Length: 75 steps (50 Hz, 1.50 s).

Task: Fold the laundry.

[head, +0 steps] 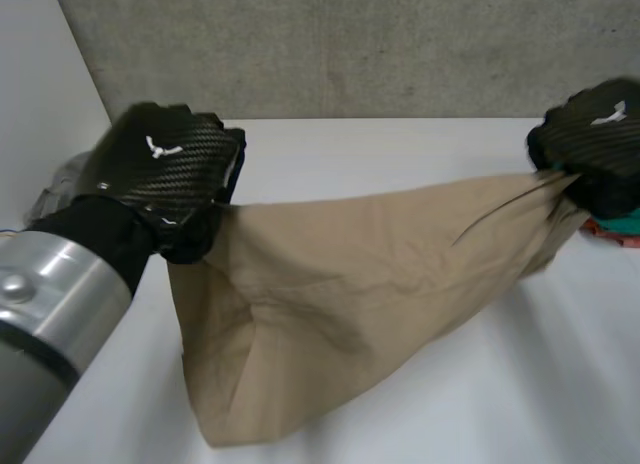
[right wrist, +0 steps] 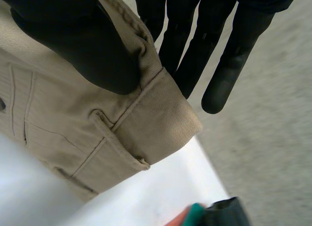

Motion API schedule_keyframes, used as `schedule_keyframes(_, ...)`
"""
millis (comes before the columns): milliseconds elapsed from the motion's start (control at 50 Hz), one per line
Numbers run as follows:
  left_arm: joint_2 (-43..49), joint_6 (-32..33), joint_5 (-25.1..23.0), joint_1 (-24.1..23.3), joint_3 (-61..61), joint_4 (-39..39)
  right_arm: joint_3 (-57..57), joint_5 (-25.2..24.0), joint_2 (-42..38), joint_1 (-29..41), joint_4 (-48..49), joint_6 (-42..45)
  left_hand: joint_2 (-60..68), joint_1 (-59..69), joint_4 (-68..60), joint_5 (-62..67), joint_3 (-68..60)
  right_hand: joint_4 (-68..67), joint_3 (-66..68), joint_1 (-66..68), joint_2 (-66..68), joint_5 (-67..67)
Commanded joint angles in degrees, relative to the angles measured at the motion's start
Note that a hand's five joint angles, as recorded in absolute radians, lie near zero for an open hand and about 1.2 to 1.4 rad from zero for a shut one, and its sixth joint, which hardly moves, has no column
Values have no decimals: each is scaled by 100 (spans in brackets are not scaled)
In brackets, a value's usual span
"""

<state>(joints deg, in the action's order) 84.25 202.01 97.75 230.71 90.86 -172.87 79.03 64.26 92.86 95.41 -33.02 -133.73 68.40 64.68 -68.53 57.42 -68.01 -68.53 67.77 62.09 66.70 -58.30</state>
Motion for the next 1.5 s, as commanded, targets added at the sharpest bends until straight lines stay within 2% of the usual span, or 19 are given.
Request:
schedule_keyframes(20, 1197, 22, -291, 378, -173, -53, -360, 1103, -1636, 855, 50, 470, 1160, 1532, -1147, 1258, -1199, -1147, 1223, 1791, 1330, -1170)
schedule_keyframes(100, 2067, 5, -493, 747, -726, -88, -913, 1667, -2401, 1163, 356, 436, 1160, 1532, -1147, 1258, -1199, -1147, 1223, 1791, 1330, -1170)
schedule_keyframes(160, 2727, 5, -599, 923, -1622, -237, -1283, 1765, -2694, 1366, 865, 322, 1160, 1532, -1147, 1258, -1199, -1147, 1223, 1791, 1330, -1170)
schedule_keyframes(240, 3272, 31, -652, 1064, -3089, -799, -2004, 1809, -2896, 1568, 2165, -354, 1160, 1532, -1147, 1258, -1199, -1147, 1223, 1791, 1330, -1170)
schedule_keyframes(260, 3421, 23, -652, 1099, -3684, -1149, -2249, 1827, -2905, 1577, 2795, -721, 1160, 1532, -1147, 1258, -1199, -1147, 1223, 1791, 1330, -1170)
schedule_keyframes(340, 3563, 14, -661, 1230, -4828, -2115, -2576, 2115, -2835, 1621, 4421, -1434, 1160, 1532, -1147, 1258, -1199, -1147, 1223, 1791, 1330, -1170)
schedule_keyframes(420, 3519, -4, -617, 1266, -5288, -2829, -2568, 2424, -2634, 1691, 5444, -1612, 1160, 1532, -1147, 1258, -1199, -1147, 1223, 1791, 1330, -1170)
schedule_keyframes(480, 3467, -4, -617, 1231, -5316, -2971, -2489, 2477, -2423, 1814, 5499, -1621, 1160, 1532, -1147, 1258, -1199, -1147, 1223, 1791, 1330, -1170)
schedule_keyframes(560, 3326, -30, -617, 1187, -5036, -2849, -2209, 2451, -2256, 1867, 5464, -1613, 1160, 1532, -1147, 1258, -1199, -1147, 1223, 1791, 1330, -1170)
schedule_keyframes(700, 2579, -250, -634, 1266, -2980, -2435, -1444, 2021, -2290, 1806, 4876, -1613, 1160, 1532, -1147, 1258, -1199, -1147, 1223, 1791, 1330, -1170)
schedule_keyframes(820, 2456, -215, -652, 1266, -1241, -2356, -424, 1801, -2729, 1788, 4331, -1446, 1160, 1532, -1147, 1258, -1199, -1147, 1223, 1791, 1330, -1170)
schedule_keyframes(900, 2683, -215, -669, 1284, -544, -2400, 103, 1836, -3010, 1788, 4286, -1235, 1160, 1532, -1147, 1258, -1199, -1147, 1223, 1791, 1330, -1170)
schedule_keyframes(980, 3360, -75, -660, 1284, -394, -2347, 420, 1853, -3204, 1815, 4313, -1138, 1160, 1532, -1147, 1258, -1199, -1147, 1223, 1791, 1330, -1170)
schedule_keyframes(1080, 3765, 330, -687, 1301, -402, -2339, 517, 1853, -3345, 1806, 4322, -1147, 1160, 1532, -1147, 1258, -1199, -1147, 1223, 1791, 1330, -1170)
schedule_keyframes(1100, 3765, 382, -687, 1301, -403, -2339, 526, 1853, -3345, 1797, 4322, -1147, 363, 734, -349, 461, -402, -1147, 1223, 1791, 1330, -1170)
schedule_keyframes(1120, 3756, 470, -687, 1293, -411, -2347, 543, 1871, -3345, 1797, 4313, -1164, -1311, -939, 1324, -1212, 1271, -1147, 1223, 1791, 1330, -1170)
schedule_keyframes(1200, 3573, 541, -687, 1284, -394, -2339, 596, 1950, -3336, 1788, 4321, -1208, -3560, -3188, 3573, -3461, 3520, -1147, 1223, 1791, 1330, -1170)
schedule_keyframes(1380, 2386, 576, -669, 1284, 598, -2286, 746, 2055, -3292, 1780, 4322, -1226, -3363, -2992, 3377, -3265, 3324, -1147, 1223, 1791, 1330, -1170)
schedule_keyframes(1500, 1814, 541, -678, 1266, 1504, -2224, 763, 2055, -3283, 1780, 4322, -1226, -2406, -2034, 2419, -2307, 2366, -1147, 1223, 1791, 1330, -1170)
